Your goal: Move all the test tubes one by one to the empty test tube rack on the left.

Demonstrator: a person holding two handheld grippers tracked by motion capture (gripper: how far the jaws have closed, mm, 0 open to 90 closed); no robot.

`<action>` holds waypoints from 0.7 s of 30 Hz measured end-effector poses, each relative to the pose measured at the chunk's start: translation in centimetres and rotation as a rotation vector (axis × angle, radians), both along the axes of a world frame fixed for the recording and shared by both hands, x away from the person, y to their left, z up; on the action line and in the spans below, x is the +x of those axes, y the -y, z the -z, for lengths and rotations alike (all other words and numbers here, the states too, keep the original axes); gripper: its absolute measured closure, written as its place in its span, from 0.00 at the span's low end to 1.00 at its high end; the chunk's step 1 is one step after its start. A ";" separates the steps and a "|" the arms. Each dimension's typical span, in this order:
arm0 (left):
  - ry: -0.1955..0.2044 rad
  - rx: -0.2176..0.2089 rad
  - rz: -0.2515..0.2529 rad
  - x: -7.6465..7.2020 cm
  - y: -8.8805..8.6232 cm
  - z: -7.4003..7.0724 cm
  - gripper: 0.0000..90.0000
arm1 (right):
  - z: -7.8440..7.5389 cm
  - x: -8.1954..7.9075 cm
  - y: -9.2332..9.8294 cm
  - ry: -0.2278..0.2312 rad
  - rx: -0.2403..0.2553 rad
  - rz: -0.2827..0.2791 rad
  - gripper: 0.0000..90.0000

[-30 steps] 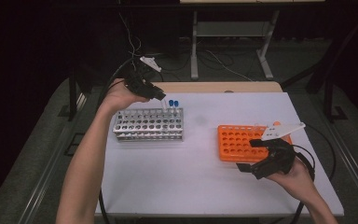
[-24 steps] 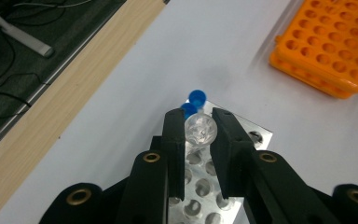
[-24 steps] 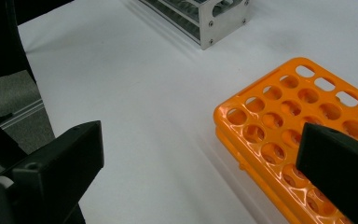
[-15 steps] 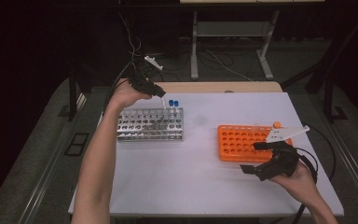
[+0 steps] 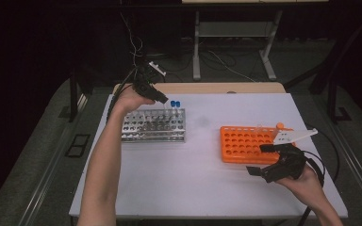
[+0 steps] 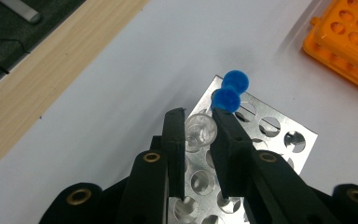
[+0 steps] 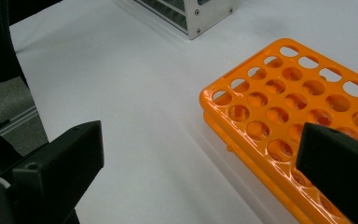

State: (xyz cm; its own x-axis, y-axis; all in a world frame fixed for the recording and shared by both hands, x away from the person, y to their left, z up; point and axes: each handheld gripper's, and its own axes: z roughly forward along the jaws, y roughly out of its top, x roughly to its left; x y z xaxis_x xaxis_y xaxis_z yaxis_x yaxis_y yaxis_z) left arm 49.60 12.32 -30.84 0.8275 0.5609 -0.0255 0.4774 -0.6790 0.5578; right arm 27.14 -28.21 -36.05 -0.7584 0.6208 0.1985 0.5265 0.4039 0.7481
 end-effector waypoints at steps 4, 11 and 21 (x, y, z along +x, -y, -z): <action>-0.018 -0.001 0.000 0.2 0.0 0.9 0.83 | 0.1 0.0 0.0 -0.002 -0.001 0.001 0.00; -0.045 0.009 0.007 0.3 0.2 2.2 0.83 | 0.3 0.0 0.1 -0.005 -0.002 0.004 0.00; -0.029 -0.034 -0.006 -0.6 -0.1 0.9 0.66 | 0.3 0.2 0.5 -0.006 -0.003 0.016 0.00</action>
